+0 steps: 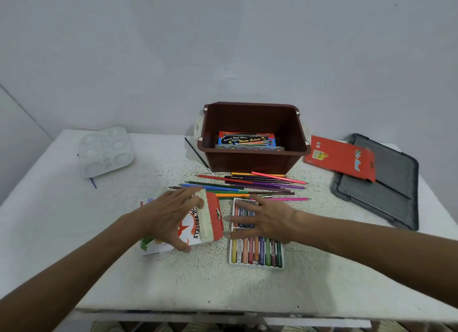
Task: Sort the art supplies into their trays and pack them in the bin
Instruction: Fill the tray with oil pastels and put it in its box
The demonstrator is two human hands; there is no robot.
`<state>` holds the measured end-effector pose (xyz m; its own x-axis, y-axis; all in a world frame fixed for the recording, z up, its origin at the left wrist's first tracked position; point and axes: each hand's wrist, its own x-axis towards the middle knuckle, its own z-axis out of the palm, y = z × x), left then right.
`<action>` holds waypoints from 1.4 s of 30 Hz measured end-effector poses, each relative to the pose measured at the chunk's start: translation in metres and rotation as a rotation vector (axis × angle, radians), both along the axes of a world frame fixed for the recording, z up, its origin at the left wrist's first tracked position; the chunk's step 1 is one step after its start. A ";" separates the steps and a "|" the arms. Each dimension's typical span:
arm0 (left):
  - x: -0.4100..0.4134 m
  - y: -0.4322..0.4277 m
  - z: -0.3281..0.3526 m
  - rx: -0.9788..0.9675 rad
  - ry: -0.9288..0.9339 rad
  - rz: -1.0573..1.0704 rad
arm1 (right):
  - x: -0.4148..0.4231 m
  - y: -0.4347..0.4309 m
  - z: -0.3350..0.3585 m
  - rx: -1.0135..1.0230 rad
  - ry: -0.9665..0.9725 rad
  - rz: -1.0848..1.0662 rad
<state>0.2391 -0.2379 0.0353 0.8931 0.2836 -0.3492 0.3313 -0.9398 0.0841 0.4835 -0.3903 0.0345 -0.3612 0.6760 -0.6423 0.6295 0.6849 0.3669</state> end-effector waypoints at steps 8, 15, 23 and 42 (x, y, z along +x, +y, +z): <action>-0.001 -0.006 -0.005 -0.011 0.021 -0.002 | -0.005 -0.001 -0.005 -0.012 -0.005 0.027; 0.011 -0.013 -0.009 -0.016 0.011 -0.050 | 0.009 -0.019 -0.006 -0.066 0.074 -0.081; 0.034 -0.023 -0.020 -0.038 0.001 -0.098 | 0.033 -0.036 -0.008 -0.080 0.191 -0.204; 0.061 -0.024 -0.028 -0.076 0.003 -0.184 | 0.072 -0.057 0.010 0.028 0.353 -0.535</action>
